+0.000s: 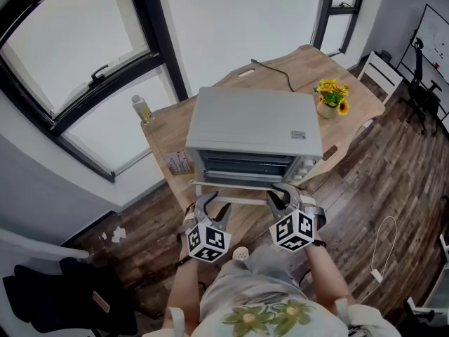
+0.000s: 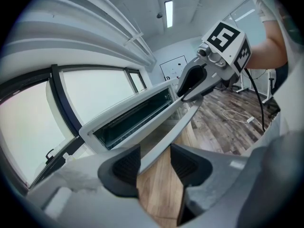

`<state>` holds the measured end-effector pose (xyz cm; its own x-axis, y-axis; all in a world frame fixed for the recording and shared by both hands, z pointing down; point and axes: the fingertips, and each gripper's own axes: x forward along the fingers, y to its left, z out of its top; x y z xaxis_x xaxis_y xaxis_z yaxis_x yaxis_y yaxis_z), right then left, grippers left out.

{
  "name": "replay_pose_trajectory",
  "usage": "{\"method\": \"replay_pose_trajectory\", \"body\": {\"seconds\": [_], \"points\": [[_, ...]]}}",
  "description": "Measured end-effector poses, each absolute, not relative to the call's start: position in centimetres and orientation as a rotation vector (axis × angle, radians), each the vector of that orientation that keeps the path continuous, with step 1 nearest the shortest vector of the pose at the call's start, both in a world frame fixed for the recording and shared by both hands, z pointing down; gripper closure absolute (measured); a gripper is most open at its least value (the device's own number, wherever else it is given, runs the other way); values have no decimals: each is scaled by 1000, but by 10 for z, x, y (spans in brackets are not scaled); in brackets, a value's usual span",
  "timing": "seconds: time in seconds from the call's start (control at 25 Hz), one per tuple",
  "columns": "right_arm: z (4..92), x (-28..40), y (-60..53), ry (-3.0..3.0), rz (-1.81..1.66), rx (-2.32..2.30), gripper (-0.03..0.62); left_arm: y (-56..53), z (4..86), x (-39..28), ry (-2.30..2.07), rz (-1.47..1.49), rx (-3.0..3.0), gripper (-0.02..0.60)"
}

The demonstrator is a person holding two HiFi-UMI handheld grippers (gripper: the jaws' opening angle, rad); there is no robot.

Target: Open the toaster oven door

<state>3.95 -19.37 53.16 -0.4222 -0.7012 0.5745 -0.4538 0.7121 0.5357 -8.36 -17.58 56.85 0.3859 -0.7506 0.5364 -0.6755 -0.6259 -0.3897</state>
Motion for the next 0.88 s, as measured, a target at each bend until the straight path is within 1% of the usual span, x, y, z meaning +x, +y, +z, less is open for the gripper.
{"method": "replay_pose_trajectory", "body": {"seconds": [0.88], "points": [[552,37,-160,-2106,-361,830,531,-147,595,-86,1304,-1158,-2558,380]]}}
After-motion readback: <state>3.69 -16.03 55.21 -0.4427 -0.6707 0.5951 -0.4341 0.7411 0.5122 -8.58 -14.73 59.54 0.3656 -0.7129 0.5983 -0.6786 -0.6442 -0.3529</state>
